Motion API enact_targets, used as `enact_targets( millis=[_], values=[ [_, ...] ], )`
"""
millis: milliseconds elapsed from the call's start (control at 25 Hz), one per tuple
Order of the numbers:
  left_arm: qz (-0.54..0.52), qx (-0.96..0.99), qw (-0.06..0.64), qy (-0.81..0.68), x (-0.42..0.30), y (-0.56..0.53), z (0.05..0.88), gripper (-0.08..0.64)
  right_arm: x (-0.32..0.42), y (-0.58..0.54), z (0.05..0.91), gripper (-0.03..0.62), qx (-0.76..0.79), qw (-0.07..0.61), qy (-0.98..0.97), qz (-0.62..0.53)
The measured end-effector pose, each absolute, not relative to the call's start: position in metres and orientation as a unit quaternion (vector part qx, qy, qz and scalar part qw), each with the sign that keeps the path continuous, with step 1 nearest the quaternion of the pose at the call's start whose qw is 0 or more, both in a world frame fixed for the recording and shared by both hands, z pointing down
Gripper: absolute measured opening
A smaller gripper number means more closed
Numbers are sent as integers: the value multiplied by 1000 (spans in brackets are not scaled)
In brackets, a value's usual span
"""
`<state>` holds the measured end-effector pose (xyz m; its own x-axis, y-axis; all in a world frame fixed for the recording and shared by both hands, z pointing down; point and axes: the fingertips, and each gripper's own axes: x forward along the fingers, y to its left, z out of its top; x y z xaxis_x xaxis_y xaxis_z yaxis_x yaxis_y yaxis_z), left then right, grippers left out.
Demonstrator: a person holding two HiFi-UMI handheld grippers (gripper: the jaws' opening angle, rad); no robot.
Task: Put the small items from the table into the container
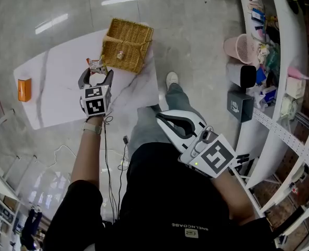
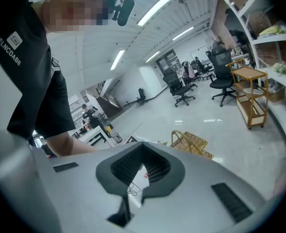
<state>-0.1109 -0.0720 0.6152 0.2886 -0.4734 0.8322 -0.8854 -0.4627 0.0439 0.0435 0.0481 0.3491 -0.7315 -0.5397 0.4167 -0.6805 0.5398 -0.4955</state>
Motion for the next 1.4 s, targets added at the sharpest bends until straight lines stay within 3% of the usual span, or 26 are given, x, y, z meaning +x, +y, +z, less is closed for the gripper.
enact_targets(
  millis=[760, 1400],
  values=[
    [401, 808, 234, -363, -20, -92, 616, 370, 92, 48, 358, 0, 411, 97, -843, 335],
    [389, 815, 248, -352, -14, -97, 632, 371, 97, 50, 367, 0, 418, 99, -835, 345]
  ],
)
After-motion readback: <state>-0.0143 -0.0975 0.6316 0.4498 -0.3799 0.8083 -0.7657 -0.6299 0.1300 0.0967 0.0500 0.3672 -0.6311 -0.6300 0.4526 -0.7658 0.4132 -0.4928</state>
